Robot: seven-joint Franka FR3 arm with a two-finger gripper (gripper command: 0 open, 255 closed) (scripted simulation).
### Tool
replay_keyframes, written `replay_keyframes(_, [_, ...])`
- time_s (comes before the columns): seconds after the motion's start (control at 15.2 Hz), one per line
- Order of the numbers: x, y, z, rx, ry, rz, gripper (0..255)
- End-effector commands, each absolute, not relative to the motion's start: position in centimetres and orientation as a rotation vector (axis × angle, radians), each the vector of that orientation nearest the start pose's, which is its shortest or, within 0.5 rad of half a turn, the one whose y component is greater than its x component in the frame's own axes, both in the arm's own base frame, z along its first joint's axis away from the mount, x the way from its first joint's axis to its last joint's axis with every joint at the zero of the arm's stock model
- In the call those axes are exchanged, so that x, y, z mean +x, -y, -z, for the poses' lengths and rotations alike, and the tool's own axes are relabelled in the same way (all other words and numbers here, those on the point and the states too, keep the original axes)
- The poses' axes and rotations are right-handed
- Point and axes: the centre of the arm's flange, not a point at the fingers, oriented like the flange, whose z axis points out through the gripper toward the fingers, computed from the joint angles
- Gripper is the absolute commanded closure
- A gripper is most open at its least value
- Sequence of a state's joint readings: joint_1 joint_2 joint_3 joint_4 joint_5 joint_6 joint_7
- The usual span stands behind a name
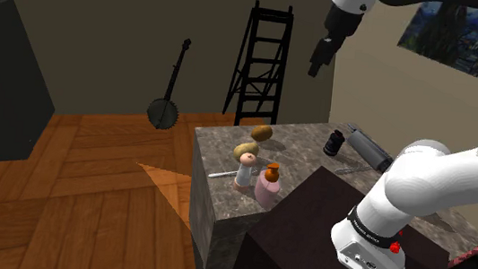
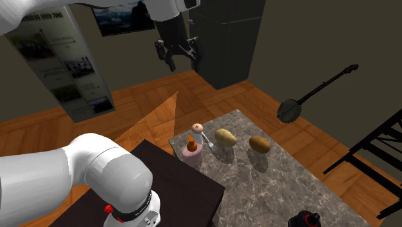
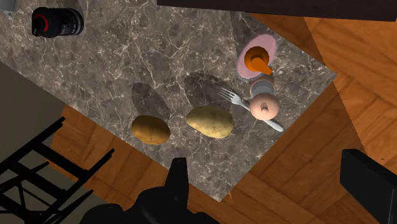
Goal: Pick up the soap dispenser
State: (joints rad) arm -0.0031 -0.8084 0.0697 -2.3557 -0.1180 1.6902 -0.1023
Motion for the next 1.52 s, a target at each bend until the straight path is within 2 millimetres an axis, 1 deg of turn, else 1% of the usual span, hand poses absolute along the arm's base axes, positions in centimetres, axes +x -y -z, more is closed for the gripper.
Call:
replay_keyframes(0.0, [31.3, -1.7, -61.0, -3.296, 0.259, 0.227, 0])
replay_keyframes(0.73, [34.7, -0.2, -46.9, -3.259, 0.118, 0.148, 0])
replay_keyframes(1.45, [37.3, 0.9, -32.6, -3.215, -0.018, 0.071, 0])
